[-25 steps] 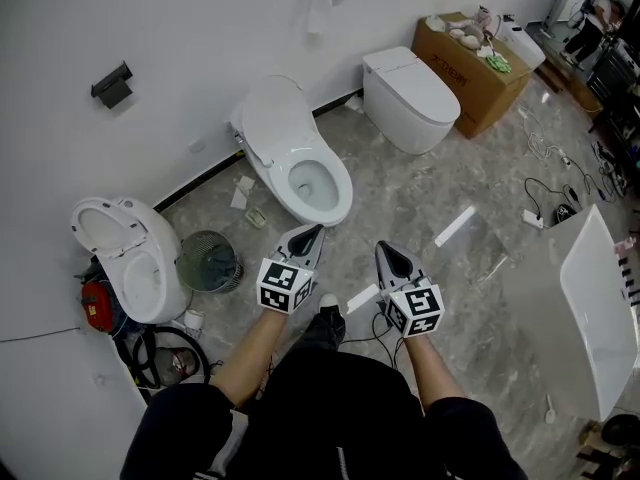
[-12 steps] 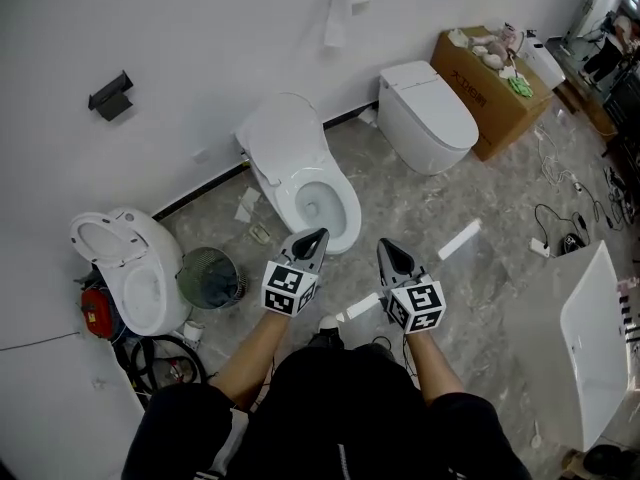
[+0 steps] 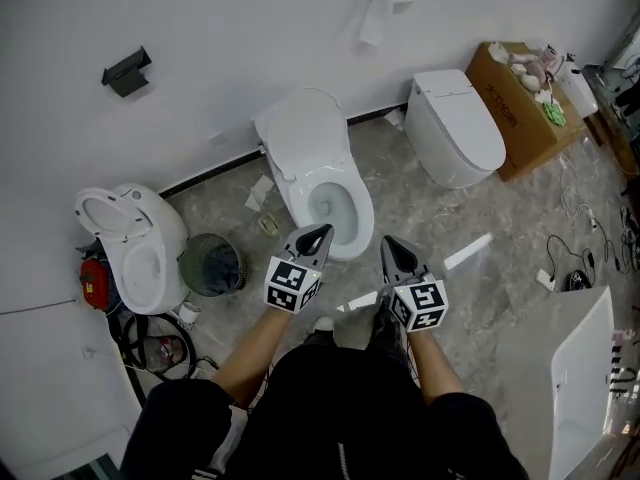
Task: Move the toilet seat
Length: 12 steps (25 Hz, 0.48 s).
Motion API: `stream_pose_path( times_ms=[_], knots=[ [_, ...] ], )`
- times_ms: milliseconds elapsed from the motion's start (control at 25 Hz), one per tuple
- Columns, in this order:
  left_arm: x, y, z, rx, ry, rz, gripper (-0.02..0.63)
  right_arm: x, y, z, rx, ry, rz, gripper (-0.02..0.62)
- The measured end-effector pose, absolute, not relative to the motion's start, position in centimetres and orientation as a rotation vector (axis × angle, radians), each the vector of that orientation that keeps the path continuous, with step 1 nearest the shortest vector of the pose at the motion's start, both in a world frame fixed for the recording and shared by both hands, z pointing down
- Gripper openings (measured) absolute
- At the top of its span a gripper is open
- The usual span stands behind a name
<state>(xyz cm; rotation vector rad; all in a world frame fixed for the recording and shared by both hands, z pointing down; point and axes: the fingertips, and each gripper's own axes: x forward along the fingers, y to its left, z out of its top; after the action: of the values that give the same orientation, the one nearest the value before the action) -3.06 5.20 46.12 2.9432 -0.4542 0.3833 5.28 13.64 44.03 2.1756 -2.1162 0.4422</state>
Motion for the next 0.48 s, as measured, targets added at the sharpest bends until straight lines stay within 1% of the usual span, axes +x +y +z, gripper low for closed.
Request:
stream_pose_path(
  times_ms=[480],
  knots=[
    [1.7,-0.7,47.0,2.796,-0.881,0.405,0.006,13.3,4.6,44.9,1.850,-2.386,0.458,0.003]
  ],
)
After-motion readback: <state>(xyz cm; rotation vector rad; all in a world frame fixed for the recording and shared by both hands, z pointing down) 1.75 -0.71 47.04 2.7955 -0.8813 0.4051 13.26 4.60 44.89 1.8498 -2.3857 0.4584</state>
